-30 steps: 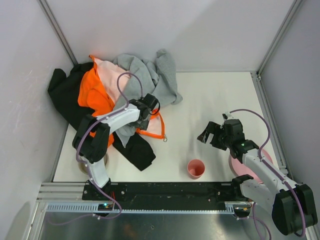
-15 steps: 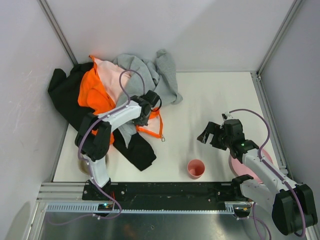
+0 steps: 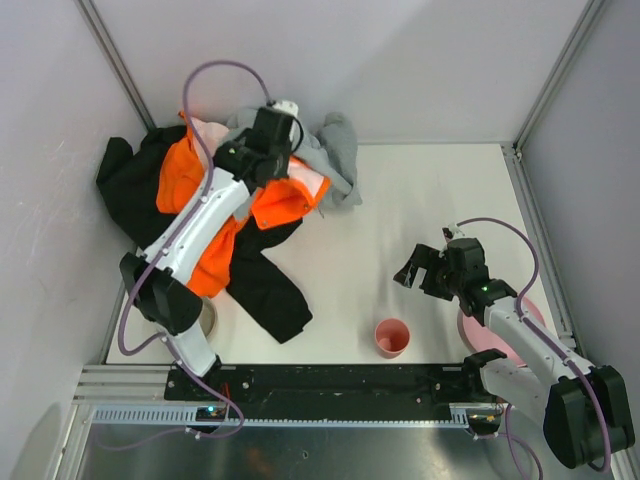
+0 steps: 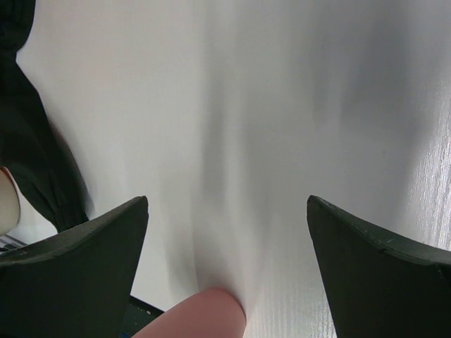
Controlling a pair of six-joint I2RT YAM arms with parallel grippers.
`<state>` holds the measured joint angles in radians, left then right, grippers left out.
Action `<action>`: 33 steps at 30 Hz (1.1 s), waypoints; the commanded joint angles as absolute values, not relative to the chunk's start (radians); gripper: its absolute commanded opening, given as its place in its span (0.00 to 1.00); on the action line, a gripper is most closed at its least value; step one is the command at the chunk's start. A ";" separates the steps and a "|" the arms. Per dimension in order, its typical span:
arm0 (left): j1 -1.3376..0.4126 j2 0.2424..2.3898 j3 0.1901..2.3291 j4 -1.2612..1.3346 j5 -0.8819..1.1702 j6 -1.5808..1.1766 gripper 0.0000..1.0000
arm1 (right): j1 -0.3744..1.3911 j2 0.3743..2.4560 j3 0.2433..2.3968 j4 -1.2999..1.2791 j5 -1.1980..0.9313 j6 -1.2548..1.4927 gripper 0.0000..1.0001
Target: Pick out a specific cloth from the pile
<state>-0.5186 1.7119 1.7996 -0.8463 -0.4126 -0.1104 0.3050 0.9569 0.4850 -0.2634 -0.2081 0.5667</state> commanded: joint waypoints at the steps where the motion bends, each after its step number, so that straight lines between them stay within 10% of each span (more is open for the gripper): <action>1: -0.491 1.748 2.073 -0.753 -0.476 -0.030 0.01 | 0.310 0.951 0.531 -0.251 -0.212 0.549 0.99; 11: -0.470 1.981 2.377 -0.754 -0.470 -0.005 0.01 | 0.310 0.953 0.531 -0.269 -0.197 0.532 0.99; 33: -0.397 2.248 1.884 -0.758 -0.085 -0.300 0.11 | 0.309 0.952 0.530 -0.282 -0.199 0.518 0.99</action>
